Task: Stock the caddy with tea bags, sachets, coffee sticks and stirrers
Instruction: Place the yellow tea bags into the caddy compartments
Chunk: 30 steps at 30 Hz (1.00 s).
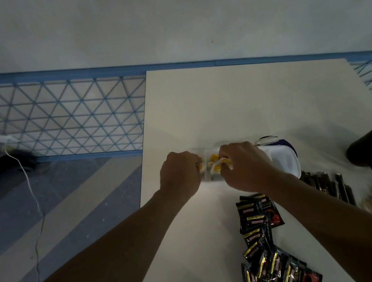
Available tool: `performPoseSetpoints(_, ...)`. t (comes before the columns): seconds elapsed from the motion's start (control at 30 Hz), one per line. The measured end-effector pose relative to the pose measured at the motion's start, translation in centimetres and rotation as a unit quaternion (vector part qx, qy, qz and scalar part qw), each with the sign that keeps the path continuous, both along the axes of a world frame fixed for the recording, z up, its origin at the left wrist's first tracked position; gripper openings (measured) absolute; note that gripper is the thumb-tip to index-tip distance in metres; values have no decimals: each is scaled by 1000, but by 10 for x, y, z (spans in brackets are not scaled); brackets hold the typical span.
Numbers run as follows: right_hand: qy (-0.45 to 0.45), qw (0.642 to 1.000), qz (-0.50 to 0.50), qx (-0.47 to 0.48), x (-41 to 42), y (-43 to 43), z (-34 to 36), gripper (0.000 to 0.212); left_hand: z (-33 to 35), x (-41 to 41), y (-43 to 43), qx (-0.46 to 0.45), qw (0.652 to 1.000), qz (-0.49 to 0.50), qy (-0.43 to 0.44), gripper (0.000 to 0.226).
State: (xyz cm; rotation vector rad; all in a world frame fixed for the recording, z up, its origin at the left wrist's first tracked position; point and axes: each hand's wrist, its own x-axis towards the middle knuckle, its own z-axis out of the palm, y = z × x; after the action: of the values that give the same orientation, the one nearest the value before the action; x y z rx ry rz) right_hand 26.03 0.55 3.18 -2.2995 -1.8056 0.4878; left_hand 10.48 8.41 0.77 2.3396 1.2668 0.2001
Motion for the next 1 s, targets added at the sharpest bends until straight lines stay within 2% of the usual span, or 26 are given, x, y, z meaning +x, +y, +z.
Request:
performPoseSetpoints(0.23, -19, 997, 41, -58, -2, 5, -11, 1, -14, 3, 1, -6, 999, -3, 48, 27)
performPoseSetpoints(0.63, -42, 998, 22, -35, -1, 7, -28, 13, -16, 0, 9, -34, 999, -17, 39, 25)
performPoseSetpoints(1.0, 32, 999, -24, 14, 4, 11, -24, 23, -16, -1, 11, -26, 999, -4, 18, 24)
